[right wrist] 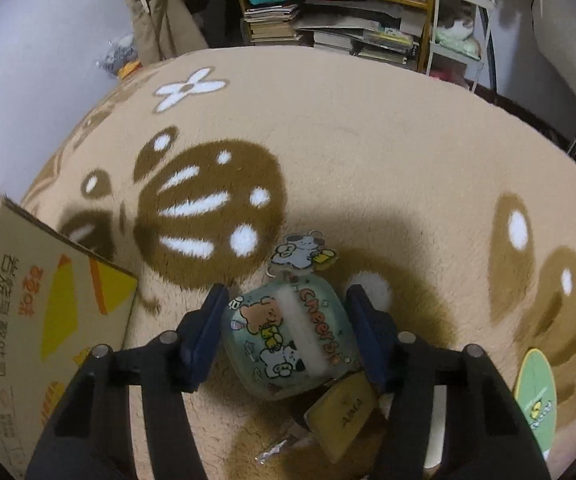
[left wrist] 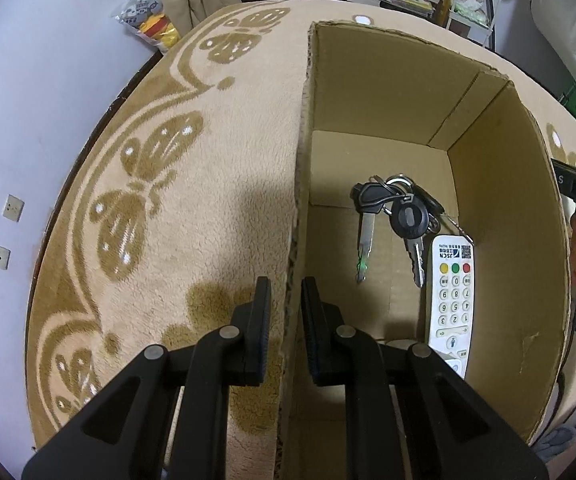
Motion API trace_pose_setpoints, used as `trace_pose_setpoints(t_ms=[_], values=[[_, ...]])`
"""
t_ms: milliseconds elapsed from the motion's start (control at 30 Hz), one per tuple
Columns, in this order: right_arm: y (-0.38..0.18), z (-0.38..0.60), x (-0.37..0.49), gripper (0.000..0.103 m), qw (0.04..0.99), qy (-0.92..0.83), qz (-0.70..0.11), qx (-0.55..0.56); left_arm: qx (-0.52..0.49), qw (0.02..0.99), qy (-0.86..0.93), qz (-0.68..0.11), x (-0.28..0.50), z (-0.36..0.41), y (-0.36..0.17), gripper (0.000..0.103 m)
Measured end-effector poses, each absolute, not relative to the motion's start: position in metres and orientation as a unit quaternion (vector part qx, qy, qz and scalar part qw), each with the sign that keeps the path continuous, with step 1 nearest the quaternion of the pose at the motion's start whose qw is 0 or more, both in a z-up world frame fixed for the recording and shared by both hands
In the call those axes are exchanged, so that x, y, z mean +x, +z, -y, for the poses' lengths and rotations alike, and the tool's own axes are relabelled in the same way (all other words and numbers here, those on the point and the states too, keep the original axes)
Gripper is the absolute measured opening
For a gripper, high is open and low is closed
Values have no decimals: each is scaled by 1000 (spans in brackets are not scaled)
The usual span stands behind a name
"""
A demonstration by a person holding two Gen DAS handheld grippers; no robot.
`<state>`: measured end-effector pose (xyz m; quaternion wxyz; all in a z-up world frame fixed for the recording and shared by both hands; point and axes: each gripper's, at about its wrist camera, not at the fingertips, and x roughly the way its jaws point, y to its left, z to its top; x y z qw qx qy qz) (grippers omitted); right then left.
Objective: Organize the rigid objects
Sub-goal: 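Lift the pouch with the right gripper and carry it over the box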
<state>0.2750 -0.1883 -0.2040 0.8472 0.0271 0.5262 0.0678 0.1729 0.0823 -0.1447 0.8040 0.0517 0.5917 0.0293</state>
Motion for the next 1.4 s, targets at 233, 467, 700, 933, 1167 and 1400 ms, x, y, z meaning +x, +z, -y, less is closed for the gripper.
trace_pose_setpoints(t_ms=[233, 467, 700, 933, 1167, 1400], values=[[-190, 193, 272, 64, 855, 51, -514, 51, 54, 804, 31, -591, 173, -82, -146, 15], [-166, 187, 259, 64, 868, 79, -485, 67, 69, 804, 35, -590, 173, -78, -147, 15], [-125, 169, 242, 64, 886, 123, -439, 82, 78, 804, 37, -588, 172, -76, -147, 15], [-79, 140, 226, 64, 899, 184, -390, 82, 79, 804, 37, -588, 172, -76, -147, 15], [-53, 106, 201, 64, 896, 246, -361, 74, 89, 802, 40, -589, 172, -73, -149, 16], [-70, 82, 189, 64, 884, 259, -386, 51, 88, 802, 39, -589, 172, -73, -149, 16]])
